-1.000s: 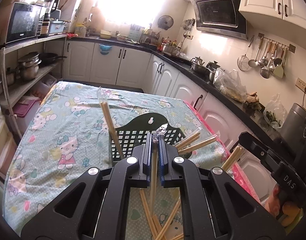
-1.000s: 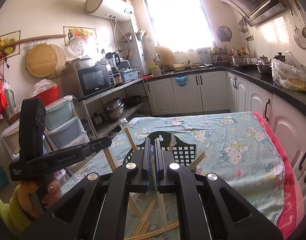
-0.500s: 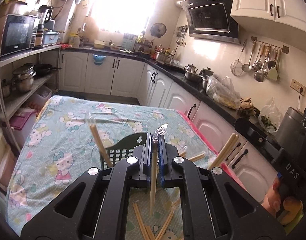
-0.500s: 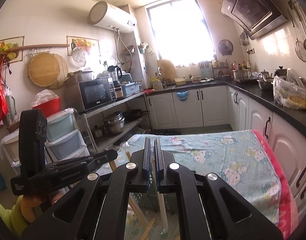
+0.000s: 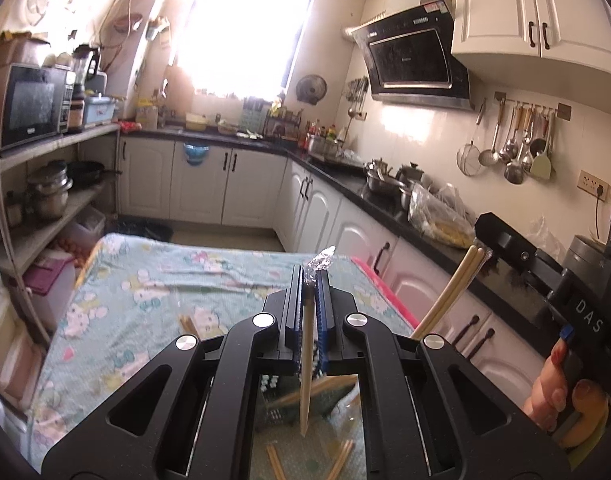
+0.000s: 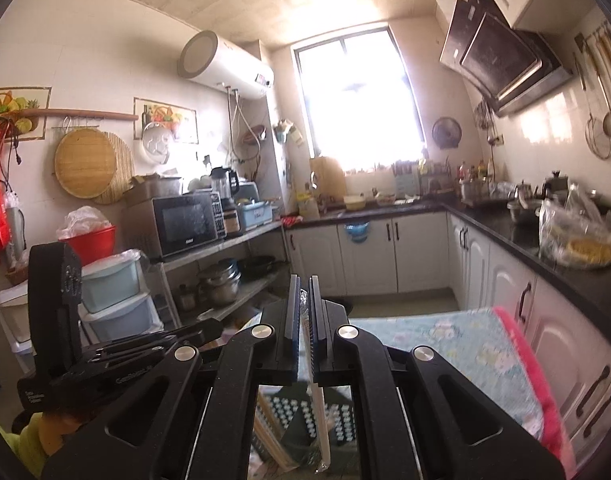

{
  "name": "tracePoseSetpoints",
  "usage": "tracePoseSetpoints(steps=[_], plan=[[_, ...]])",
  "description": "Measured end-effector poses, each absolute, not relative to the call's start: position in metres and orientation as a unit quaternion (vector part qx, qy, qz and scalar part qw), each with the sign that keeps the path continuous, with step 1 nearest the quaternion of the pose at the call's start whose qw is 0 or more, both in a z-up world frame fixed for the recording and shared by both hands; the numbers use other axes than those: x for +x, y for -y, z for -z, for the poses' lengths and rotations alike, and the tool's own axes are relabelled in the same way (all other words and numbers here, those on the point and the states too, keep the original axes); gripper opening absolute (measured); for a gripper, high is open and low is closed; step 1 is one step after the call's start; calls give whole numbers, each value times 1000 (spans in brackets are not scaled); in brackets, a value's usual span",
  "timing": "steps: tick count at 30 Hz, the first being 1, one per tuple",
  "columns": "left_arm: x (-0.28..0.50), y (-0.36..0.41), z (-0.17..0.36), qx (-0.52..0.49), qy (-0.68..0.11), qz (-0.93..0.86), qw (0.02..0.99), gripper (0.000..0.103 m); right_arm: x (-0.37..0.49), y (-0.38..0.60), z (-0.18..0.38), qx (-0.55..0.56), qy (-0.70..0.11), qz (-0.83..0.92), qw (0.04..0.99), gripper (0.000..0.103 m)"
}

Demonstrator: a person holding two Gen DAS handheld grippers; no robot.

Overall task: Organize utensils
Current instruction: 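Lower the left tool's chopsticks into the holder while the right tool lowers its chopsticks in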

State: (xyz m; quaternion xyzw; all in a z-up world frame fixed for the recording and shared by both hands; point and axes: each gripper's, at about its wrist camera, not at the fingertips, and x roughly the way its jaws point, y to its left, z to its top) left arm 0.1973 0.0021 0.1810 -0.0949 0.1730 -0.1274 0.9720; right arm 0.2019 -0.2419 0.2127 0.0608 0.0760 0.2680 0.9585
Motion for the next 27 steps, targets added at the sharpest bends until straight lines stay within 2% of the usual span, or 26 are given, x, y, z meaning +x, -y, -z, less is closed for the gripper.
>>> tracePoseSetpoints(steps=[11,27], plan=[[211,1,-197,-83,-144,98,981,3,224,245,-231,55,-43,-248,966,4],[251,-5,-161,-106,-163,63,979,3,262,239,-191,62,-70,-240,966,4]])
